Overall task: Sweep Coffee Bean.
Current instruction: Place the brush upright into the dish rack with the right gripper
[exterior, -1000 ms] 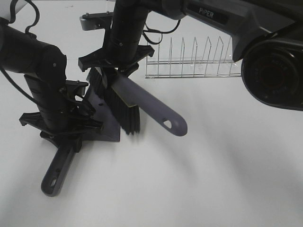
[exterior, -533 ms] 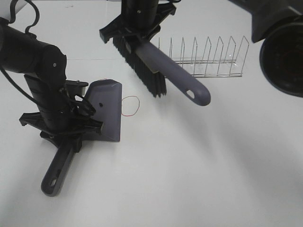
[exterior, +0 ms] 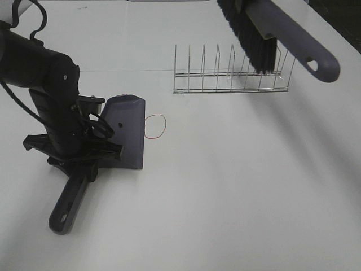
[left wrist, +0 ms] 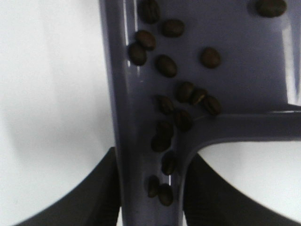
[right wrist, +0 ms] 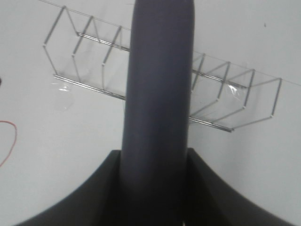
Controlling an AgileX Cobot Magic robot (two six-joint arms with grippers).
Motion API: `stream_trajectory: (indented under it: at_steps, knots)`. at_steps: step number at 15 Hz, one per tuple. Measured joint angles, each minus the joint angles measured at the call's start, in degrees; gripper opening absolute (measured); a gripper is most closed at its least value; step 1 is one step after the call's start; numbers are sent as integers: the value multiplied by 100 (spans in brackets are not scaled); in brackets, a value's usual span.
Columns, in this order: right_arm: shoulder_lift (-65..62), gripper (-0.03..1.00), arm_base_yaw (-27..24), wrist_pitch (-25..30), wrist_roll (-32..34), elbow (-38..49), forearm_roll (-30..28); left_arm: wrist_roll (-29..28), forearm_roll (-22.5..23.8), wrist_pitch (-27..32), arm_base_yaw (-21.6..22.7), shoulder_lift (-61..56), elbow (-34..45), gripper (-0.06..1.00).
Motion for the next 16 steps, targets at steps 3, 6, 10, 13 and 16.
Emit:
stream_trajectory:
  at_steps: [3, 6, 10, 13, 16]
  knots:
    - [-258, 26, -367, 0, 11, 596, 0, 0, 0, 0, 0, 0, 0, 33]
    - [-338, 26, -808, 6, 97, 1473, 23, 0, -34, 0, 0, 0, 0, 33]
    - [-338, 26, -968, 17, 189, 2252, 34, 0, -34, 23, 0, 6, -23, 33]
    - [-332, 26, -1089, -189, 281, 2659, 34, 0, -40, 34, 0, 17, -29, 33]
    - [-223, 26, -1106, -573, 281, 2659, 0, 0, -40, 34, 0, 17, -29, 33]
